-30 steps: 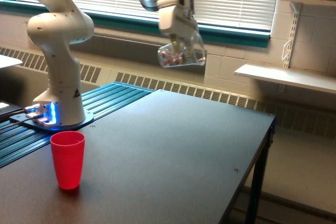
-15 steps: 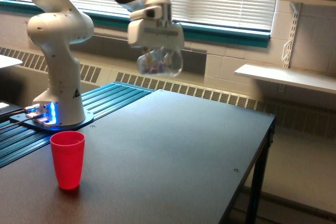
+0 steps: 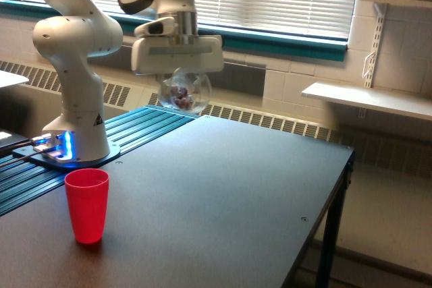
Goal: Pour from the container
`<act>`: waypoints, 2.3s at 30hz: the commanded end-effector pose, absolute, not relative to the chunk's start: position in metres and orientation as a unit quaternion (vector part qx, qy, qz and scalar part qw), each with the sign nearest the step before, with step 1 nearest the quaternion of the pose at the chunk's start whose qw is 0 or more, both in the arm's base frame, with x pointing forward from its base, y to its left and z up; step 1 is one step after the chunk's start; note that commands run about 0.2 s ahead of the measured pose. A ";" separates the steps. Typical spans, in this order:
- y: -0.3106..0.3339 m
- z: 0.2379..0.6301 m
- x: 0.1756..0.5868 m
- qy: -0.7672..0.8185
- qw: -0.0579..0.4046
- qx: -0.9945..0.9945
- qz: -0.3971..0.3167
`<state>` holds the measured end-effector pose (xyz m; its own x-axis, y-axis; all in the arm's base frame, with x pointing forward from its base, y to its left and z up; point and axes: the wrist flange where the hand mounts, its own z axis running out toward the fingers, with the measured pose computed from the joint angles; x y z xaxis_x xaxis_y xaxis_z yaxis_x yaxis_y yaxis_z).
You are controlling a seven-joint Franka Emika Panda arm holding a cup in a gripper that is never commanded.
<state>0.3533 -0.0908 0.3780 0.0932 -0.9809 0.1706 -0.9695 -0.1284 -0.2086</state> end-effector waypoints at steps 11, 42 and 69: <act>-0.127 0.403 0.315 0.666 0.067 -0.730 -0.137; -0.196 0.387 0.279 0.679 0.028 -0.731 -0.058; -0.239 0.386 0.273 0.705 0.045 -0.707 -0.039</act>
